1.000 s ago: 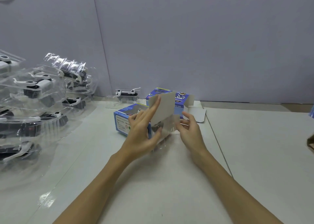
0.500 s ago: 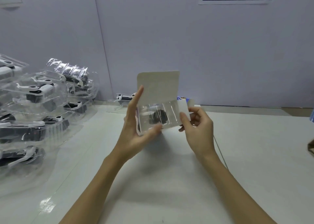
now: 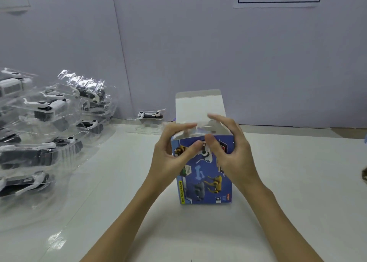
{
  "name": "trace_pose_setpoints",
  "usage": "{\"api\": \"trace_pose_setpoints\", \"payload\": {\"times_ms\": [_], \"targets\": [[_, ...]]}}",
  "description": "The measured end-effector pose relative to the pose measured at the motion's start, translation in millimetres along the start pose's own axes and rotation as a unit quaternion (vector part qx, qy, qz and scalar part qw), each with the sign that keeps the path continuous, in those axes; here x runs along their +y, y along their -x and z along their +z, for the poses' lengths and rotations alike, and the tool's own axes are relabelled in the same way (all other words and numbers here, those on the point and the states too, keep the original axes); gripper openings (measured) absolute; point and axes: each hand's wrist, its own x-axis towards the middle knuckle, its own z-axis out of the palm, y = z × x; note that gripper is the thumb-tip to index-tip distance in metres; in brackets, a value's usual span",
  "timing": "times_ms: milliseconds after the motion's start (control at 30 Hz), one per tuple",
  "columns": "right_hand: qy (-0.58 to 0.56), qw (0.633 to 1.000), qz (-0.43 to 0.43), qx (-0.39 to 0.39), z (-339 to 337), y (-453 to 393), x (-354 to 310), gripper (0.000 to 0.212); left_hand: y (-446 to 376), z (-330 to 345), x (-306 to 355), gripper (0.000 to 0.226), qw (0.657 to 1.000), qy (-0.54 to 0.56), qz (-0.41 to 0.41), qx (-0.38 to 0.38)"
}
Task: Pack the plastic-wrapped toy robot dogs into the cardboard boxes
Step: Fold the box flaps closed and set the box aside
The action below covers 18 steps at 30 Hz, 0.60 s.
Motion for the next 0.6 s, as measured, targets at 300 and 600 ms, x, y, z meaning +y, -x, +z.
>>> {"api": "trace_pose_setpoints", "payload": {"times_ms": [300, 600], "targets": [[-0.05, 0.995, 0.039, 0.077, 2.0, 0.3, -2.2, 0.034, -0.1, 5.4, 3.1, 0.024, 0.999, -0.015, -0.033, -0.037], [-0.133, 0.988, 0.065, 0.05, 2.5, 3.6, -0.5, 0.039, -5.0, 7.1, 8.8, 0.059, 0.992, 0.126, -0.014, 0.008]]}}
